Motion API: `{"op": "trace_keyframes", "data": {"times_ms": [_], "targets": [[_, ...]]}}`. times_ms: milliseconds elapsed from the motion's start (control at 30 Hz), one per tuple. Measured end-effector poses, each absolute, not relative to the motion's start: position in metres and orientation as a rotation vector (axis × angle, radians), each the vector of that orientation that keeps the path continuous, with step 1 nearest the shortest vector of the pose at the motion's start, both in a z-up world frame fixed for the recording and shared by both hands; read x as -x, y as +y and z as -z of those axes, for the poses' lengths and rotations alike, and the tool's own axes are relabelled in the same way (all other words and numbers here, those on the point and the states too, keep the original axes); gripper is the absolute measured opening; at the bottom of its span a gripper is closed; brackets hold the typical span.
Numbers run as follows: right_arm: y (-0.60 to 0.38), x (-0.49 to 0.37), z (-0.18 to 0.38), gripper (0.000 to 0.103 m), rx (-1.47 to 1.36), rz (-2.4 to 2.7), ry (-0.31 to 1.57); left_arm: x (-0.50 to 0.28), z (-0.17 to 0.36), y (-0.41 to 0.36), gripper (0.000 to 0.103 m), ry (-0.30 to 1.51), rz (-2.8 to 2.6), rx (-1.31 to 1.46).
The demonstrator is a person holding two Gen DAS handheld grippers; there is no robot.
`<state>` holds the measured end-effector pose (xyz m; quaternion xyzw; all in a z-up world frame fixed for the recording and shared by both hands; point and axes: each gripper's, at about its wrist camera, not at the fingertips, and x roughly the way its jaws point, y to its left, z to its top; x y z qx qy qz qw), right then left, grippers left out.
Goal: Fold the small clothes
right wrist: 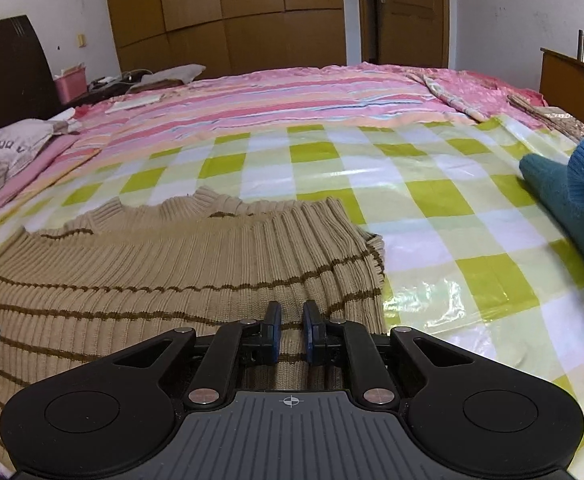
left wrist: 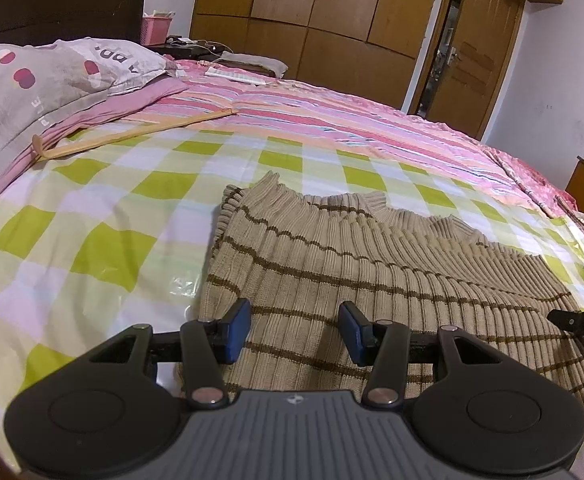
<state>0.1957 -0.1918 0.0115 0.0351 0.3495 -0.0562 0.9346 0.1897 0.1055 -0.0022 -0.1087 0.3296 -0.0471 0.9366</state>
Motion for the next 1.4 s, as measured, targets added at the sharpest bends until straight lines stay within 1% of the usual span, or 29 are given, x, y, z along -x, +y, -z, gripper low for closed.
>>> {"op": "trace_keyframes", "data": {"times_ms": [267, 633, 1067, 1400], "targets": [[-0.188, -0.185, -0.02, 0.013, -0.054, 0.111, 0.696, -0.187, 0.0, 0.107, 0.053, 0.673, 0.096, 0.231], [-0.19, -0.184, -0.021, 0.015, -0.047, 0.124, 0.723, -0.183, -0.003, 0.106, 0.053, 0.678, 0.085, 0.222], [-0.193, -0.179, -0.012, 0.017, -0.047, 0.124, 0.727, -0.183, 0.0, 0.103, 0.053, 0.683, 0.086, 0.196], [-0.203, -0.172, -0.021, 0.017, -0.109, 0.116, 0.706, -0.181, -0.001, 0.101, 0.053, 0.675, 0.079, 0.184]]}}
